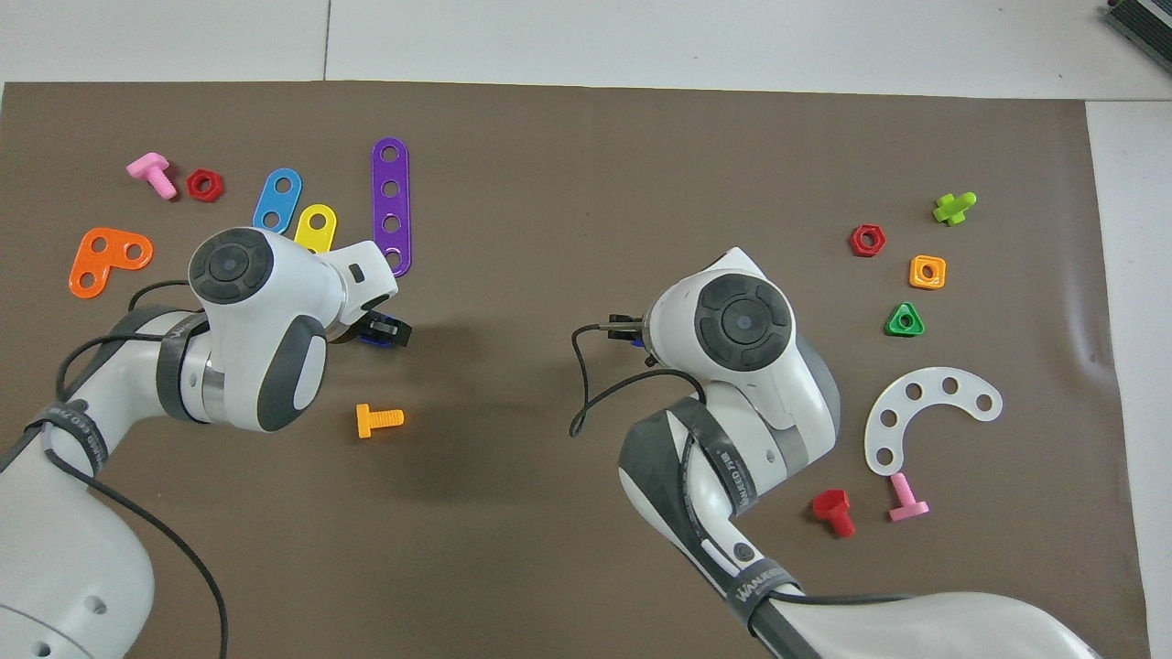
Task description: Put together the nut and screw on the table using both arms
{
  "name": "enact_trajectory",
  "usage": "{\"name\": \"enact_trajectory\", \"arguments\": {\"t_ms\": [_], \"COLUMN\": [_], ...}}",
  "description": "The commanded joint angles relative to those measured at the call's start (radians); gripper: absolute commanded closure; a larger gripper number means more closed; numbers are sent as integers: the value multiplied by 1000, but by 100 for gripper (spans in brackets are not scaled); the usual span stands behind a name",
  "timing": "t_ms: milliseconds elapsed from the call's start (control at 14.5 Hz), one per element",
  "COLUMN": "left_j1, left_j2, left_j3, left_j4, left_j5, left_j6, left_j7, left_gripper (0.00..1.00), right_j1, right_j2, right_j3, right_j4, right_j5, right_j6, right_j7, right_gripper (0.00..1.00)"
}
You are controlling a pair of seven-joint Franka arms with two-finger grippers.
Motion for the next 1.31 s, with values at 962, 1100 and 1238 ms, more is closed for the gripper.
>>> {"name": "enact_trajectory", "arguments": {"t_ms": [962,1100,1238], "left_j1": [-80,-141,-220], "left_j2": [5,6,6], "left_j3": [12,12,12], "left_j4": [144,159,170], "left_j5": [-16,-18,-18], "left_j6": [-155,-150,-141], "left_j7": [-206,-327,-481], "left_gripper": [100,100,100], "right_j1": [33,-46,-131], "right_j2": [7,-57,-117], "right_j3": [-13,-11,-11], "right_j4": [34,30,28], "right_j5": [-17,-14,-1], "right_j6": [-20,-84,-172], "right_j7": [90,-2,-111], "right_gripper": [0,0,0]}}
